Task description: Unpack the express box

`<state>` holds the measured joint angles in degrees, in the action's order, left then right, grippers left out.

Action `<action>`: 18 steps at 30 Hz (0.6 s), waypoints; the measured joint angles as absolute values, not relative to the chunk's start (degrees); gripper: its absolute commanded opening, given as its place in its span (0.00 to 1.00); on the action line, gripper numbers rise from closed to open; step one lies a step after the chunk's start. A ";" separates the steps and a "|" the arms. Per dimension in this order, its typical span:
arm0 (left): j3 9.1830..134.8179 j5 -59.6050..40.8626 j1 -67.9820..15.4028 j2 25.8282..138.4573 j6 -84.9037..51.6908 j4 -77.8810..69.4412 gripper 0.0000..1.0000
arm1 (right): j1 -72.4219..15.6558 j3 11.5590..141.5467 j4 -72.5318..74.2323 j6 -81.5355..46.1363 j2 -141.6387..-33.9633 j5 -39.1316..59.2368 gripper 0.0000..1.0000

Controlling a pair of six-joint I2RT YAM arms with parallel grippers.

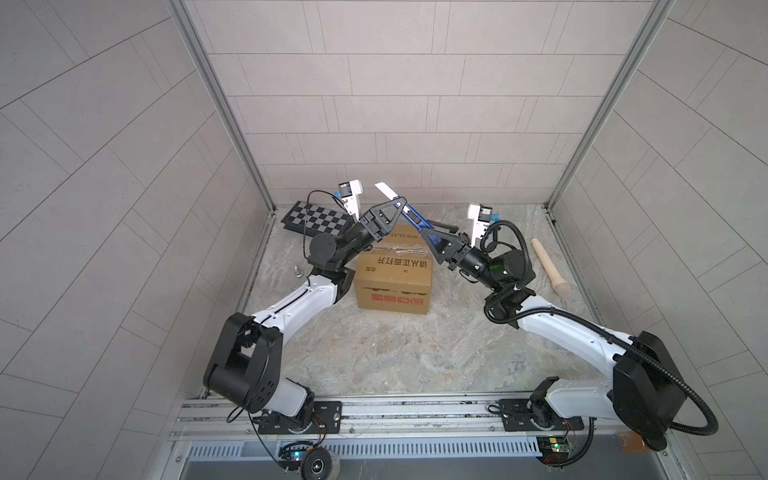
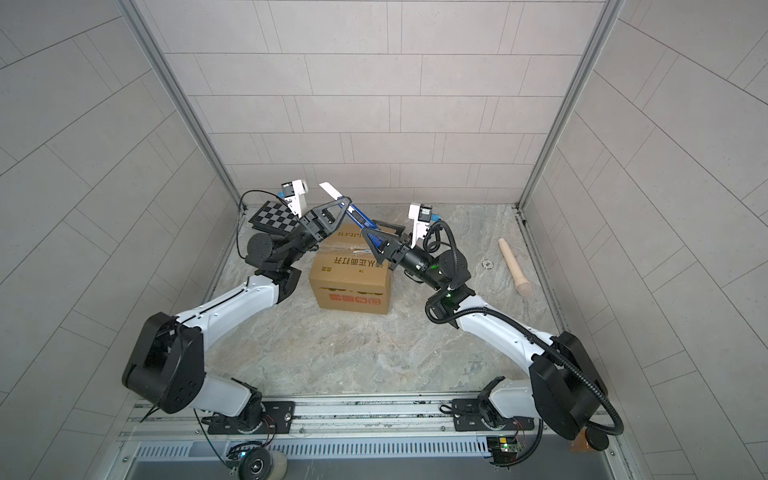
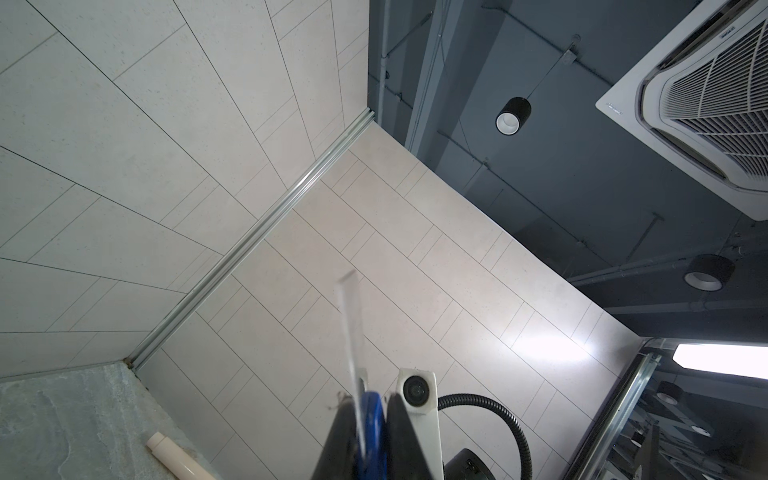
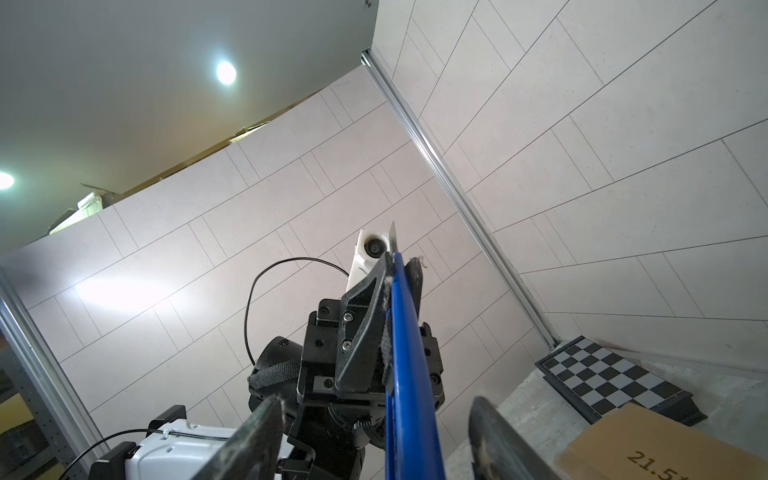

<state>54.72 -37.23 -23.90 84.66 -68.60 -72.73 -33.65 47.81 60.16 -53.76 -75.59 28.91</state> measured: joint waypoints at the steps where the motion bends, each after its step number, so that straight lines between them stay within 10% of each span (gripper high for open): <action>1: 54.72 -37.21 -23.90 84.66 -68.60 -72.75 0.00 | -33.71 47.92 60.27 -54.06 -75.92 28.95 0.72; 18: 54.70 -35.11 -23.90 84.66 -69.06 -73.89 0.00 | -34.26 49.71 65.39 -57.43 -80.05 28.84 0.58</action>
